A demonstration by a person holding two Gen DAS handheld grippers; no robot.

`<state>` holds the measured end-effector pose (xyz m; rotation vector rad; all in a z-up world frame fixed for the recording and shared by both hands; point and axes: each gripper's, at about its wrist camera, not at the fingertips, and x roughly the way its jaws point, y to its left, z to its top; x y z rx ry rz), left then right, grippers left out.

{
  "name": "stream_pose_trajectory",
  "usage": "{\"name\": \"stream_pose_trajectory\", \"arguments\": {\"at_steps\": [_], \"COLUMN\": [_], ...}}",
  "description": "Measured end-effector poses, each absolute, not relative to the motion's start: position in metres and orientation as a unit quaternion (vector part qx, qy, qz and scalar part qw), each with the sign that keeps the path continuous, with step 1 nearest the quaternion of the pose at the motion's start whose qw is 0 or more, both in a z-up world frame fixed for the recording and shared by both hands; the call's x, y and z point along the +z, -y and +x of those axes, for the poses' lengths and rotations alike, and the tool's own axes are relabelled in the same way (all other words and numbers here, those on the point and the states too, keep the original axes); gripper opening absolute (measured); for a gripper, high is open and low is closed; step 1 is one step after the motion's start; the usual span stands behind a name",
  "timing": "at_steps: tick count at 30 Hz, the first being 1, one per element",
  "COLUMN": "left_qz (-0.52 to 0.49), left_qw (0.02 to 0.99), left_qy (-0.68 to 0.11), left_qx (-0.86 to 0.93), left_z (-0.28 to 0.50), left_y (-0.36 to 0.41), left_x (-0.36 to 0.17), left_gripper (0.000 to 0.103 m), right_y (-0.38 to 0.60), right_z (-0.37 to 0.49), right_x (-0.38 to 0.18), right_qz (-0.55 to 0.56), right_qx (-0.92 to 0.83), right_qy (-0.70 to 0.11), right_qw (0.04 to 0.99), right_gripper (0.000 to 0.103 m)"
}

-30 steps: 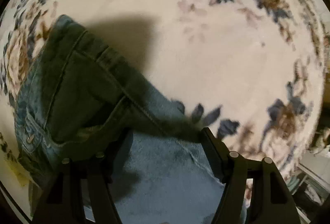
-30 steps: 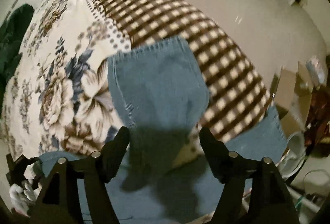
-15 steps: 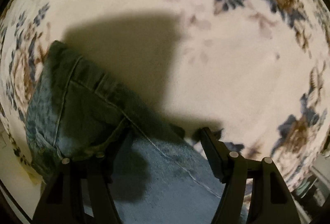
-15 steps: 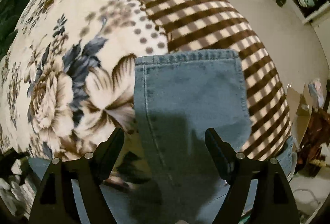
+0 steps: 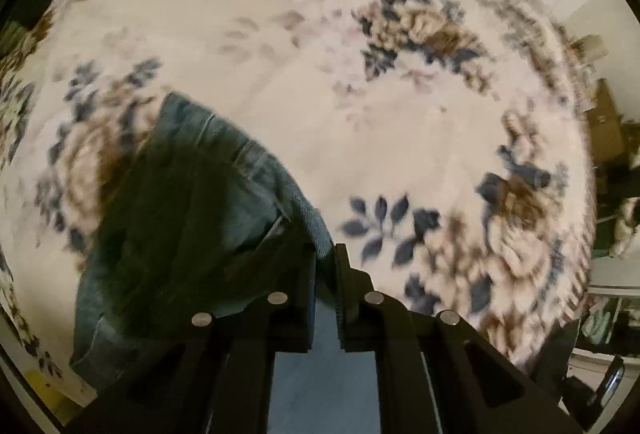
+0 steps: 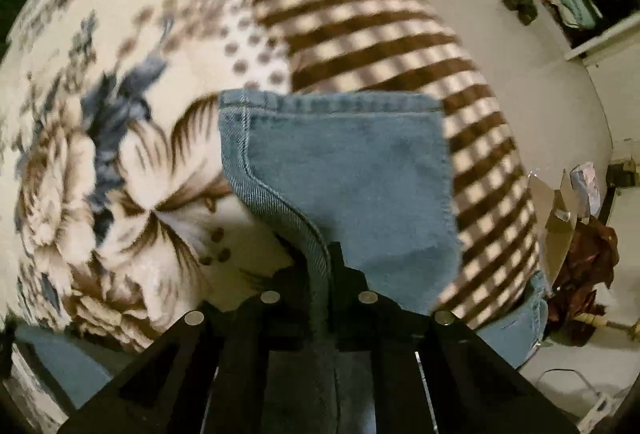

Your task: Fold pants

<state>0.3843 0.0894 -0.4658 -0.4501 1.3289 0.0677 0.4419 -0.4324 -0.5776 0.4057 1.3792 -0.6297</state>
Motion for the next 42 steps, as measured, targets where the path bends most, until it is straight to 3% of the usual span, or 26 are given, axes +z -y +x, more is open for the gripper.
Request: {"name": "stream_pose_trajectory", "arguments": {"at_steps": [5, 11, 22, 35, 40, 41, 42], "left_qz": [-0.258, -0.298, -0.313, -0.301, -0.273, -0.264, -0.257], "left_qw": [0.754, 0.743, 0.69, 0.707, 0.72, 0.723, 0.725], "left_qy": [-0.603, -0.596, -0.639, -0.619, -0.622, -0.622, -0.623], "left_qx": [0.04, 0.065, 0.132, 0.162, 0.143, 0.142, 0.141], "left_z": [0.334, 0.244, 0.129, 0.113, 0.128, 0.13, 0.132], "left_y": [-0.113, -0.142, -0.154, -0.182, -0.155, -0.148, -0.145], "left_x": [-0.456, -0.456, -0.544, -0.537, -0.521, -0.521, -0.524], "left_gripper": [0.005, 0.004, 0.004, 0.002, 0.006, 0.013, 0.028], "right_y": [0.464, 0.509, 0.542, 0.546, 0.57, 0.575, 0.578], "right_z": [0.383, 0.293, 0.151, 0.107, 0.079, 0.069, 0.062], "right_x": [-0.532, -0.516, -0.6, -0.667, -0.671, -0.667, -0.666], "right_qz": [0.233, 0.286, 0.355, 0.39, 0.481, 0.503, 0.518], "right_qx": [-0.299, -0.327, -0.346, -0.317, -0.321, -0.33, -0.336], "right_qy": [-0.575, -0.554, -0.576, -0.598, -0.538, -0.512, -0.498], "right_qw": [0.725, 0.711, 0.65, 0.624, 0.614, 0.612, 0.609], "right_gripper": [0.006, 0.005, 0.005, 0.005, 0.034, 0.04, 0.04]}}
